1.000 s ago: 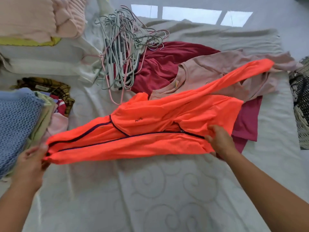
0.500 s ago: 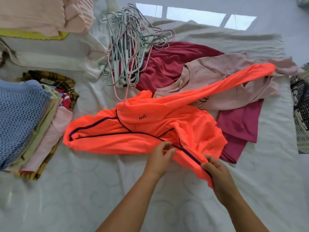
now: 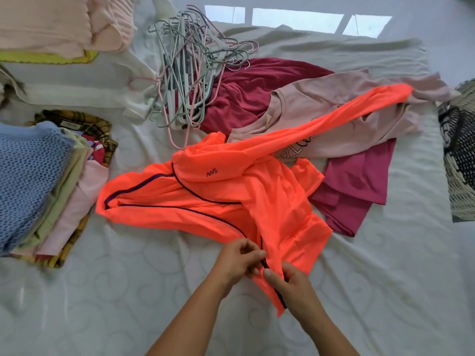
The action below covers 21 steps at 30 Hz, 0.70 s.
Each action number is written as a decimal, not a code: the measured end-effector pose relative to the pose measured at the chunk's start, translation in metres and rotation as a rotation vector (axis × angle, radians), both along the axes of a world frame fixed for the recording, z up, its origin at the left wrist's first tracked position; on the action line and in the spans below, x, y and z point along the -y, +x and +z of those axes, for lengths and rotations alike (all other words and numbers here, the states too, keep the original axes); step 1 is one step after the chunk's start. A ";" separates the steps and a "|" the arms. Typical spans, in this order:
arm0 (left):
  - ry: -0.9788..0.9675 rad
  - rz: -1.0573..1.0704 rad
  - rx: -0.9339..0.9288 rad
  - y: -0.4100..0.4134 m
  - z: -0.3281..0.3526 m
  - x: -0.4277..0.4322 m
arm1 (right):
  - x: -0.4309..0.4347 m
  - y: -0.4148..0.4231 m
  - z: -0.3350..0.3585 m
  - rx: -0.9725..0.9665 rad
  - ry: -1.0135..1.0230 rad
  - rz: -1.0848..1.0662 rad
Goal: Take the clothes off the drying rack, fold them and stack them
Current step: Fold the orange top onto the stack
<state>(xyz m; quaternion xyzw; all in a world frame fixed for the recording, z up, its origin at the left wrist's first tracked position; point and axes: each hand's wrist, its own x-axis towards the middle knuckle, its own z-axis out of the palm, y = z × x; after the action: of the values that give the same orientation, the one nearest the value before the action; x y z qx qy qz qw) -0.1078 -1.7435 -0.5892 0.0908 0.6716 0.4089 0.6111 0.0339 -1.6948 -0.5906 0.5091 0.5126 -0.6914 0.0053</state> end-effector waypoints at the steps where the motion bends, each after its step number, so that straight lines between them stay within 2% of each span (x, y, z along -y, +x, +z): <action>1: 0.016 0.003 0.004 0.000 0.002 0.003 | 0.002 0.000 0.001 0.006 -0.001 -0.010; 6: 0.026 0.032 -0.032 0.006 0.010 0.018 | 0.016 0.005 0.017 -0.054 -0.098 -0.088; 10: -0.027 0.243 -0.065 0.000 0.009 0.024 | 0.030 0.013 0.032 -0.173 -0.202 -0.083; 15: -0.040 0.484 -0.299 -0.075 0.009 0.044 | 0.042 0.048 0.052 -0.288 -0.327 0.136; 18: -0.080 0.583 -0.465 -0.122 0.023 0.078 | 0.030 0.077 0.048 -0.129 -0.239 0.305; 21: -0.090 0.418 -0.557 -0.116 0.036 0.099 | 0.021 0.096 0.019 0.261 0.128 0.415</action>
<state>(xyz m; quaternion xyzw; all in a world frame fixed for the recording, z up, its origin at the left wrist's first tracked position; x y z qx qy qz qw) -0.2243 -1.8420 -0.5527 0.0323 0.8341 0.4547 0.3107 0.1301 -1.7161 -0.5714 0.4772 0.6438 -0.5701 0.1808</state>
